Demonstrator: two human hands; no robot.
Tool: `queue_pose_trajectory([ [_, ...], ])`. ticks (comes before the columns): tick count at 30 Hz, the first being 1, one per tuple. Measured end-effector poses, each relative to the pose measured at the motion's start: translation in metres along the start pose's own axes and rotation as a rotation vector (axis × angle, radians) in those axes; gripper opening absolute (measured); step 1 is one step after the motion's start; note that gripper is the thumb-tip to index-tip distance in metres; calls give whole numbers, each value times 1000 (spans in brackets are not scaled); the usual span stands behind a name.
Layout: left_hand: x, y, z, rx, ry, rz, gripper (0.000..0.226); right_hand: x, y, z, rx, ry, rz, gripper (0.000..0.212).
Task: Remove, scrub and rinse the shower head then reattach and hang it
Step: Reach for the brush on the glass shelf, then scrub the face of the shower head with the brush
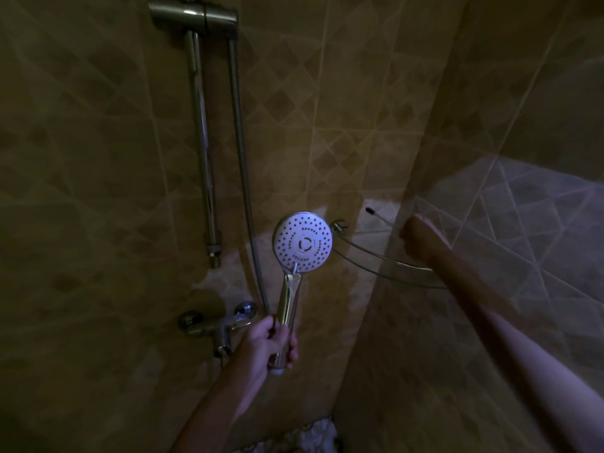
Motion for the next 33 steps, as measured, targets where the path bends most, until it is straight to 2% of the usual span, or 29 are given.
queue_pose_trajectory([
  [3,4,6,1,-40,36,15,14,-6,49,8,-57,-415,169,31],
  [8,2,25,19,-125,128,-5,14,18,138,25,-92,-676,215,2],
  [9,0,30,24,-140,129,0,13,25,155,25,-98,-697,210,5],
  [13,-9,53,51,-213,125,-6,7,70,200,13,-128,-591,276,23],
  [15,-12,66,66,-254,109,-24,8,92,217,8,-129,-524,300,22],
  [20,-21,96,91,-310,83,-63,18,129,255,3,-251,-416,223,13],
  [24,-30,109,108,-399,-3,-162,22,156,261,-10,-191,-345,180,13],
  [26,-34,115,115,-411,-87,-174,24,171,262,-16,-139,-318,163,21],
  [30,-41,123,124,-359,-136,-179,27,204,287,-16,-152,-191,191,55],
  [33,-47,125,131,-350,-179,-187,22,218,301,-13,-180,-43,227,63],
])
Point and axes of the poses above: each hand's wrist, its own y-axis away from the middle knuckle, its own x-axis out of the palm, z = x × y, the point moved 1 cm from there along -y, towards the middle knuckle, and after that the axes turned 8 degrees about x, right-handed, at the moved point
